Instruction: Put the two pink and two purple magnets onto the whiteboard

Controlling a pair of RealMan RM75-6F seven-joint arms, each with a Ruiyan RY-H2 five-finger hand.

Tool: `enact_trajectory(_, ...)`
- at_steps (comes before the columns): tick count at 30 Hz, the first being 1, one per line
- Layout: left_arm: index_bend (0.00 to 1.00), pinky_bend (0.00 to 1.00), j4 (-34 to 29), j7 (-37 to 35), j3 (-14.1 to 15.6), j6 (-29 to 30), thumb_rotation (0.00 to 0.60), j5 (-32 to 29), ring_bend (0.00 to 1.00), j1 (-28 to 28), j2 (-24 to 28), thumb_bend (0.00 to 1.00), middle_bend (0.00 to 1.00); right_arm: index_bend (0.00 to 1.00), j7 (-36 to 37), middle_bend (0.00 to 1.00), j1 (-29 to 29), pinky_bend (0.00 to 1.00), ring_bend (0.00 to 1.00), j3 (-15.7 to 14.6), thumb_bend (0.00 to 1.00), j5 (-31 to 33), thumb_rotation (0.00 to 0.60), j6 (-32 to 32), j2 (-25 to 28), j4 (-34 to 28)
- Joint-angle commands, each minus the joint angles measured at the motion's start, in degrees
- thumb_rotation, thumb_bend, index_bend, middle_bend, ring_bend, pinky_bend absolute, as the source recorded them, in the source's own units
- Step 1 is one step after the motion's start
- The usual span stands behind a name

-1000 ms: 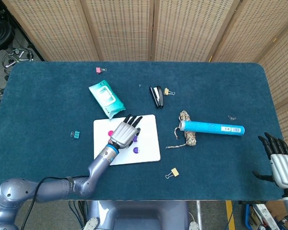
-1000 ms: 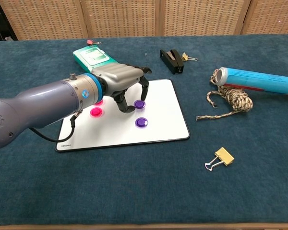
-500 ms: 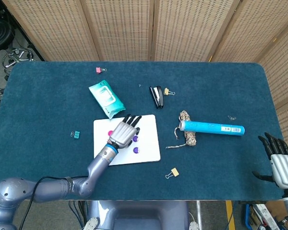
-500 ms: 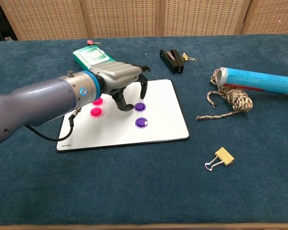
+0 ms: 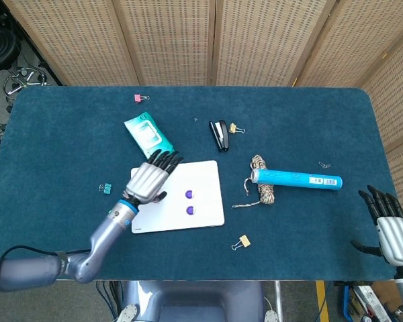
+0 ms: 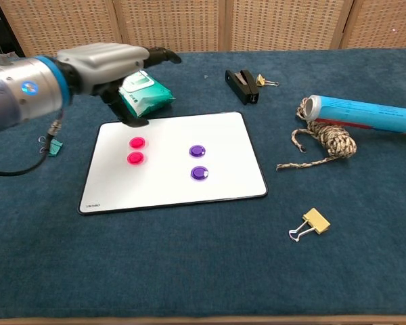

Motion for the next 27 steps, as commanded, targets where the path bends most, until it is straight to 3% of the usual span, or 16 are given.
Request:
enact_trajectory(1,0.00,0.00,-7.60,-6.34,3.72,5.06,0.600,6.80,0.00,6.49,9.45,0.20,0.00,0.00,0.72,0.00,-0.16,0.00,0.00,-0.34,0.00,-1.27,0.600,0.86,0.09,0.05)
enact_trajectory(4,0.00,0.00,-11.13,-11.94,6.84,9.04,0.600,11.93,0.00,11.49,15.76,0.14,0.00,0.00,1.35,0.00,-0.37,0.00,0.00,-0.51,0.00,-2.48,0.600,1.95,0.19,-0.09)
enact_trajectory(11,0.00,0.00,-13.18,-23.96,13.75,19.30,0.600,20.71,0.00,23.31,25.20,0.13,0.00,0.00,1.78,0.00,-1.07,0.00,0.00,-0.65,0.00,-4.21,0.600,4.41,0.17,-0.30)
enact_trajectory(23,0.00,0.00,-13.51,-27.61,18.10,31.31,0.600,23.21,0.00,37.35,29.33,0.13,0.00,0.00,2.39,0.00,-2.25,0.00,0.00,-0.67,0.00,-4.83,0.600,6.90,1.10,-1.29)
enact_trajectory(27,0.00,0.00,-12.39,-28.95,18.13,32.08,0.600,24.16,0.00,39.47,29.04,0.13,0.00,0.00,2.26,0.00,-2.45,0.00,0.00,-0.47,0.00,-4.30,0.600,7.04,1.41,-1.45)
